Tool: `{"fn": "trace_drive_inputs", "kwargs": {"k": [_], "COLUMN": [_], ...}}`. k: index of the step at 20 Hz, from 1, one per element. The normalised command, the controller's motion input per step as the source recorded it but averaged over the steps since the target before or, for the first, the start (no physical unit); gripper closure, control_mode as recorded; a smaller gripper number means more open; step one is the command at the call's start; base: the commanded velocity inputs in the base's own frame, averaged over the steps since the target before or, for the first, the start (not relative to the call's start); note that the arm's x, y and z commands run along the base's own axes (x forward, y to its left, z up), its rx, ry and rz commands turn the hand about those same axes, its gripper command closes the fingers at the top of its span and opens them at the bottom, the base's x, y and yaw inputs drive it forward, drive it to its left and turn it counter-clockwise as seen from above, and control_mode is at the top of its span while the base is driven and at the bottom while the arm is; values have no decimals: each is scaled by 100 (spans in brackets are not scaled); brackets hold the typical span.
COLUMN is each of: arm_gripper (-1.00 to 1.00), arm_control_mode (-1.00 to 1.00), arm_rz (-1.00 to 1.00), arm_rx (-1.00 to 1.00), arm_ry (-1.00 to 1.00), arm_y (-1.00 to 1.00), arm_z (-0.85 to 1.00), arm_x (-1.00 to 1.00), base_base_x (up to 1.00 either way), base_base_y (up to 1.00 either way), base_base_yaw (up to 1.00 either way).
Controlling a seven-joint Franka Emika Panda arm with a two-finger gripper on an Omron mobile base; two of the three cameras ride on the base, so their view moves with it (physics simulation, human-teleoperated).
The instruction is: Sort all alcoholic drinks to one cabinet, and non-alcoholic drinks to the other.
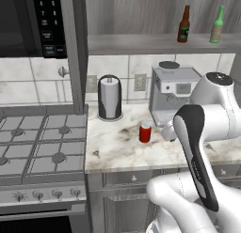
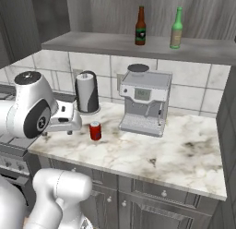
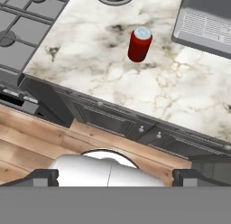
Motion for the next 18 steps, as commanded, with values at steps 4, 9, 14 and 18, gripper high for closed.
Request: {"fn": "trace_drive_inputs", "kwargs": {"k": [4,9,14,18], "arm_gripper": [-100,-100,-100,-100], "arm_control_mode": [-100,-100,-100,-100], "arm_rz": [0,0,-1,-2], "arm_rx": [0,0,0,0], "arm_ry": [0,0,0,0], "arm_y": [0,0,0,0], "arm_z": [-19,-10,-4,-6], "arm_x": [16,21,27,28], "base_base_x": [0,0,0,0], "base_base_y": [0,0,0,0], "base_base_yaw": [0,0,0,0]}}
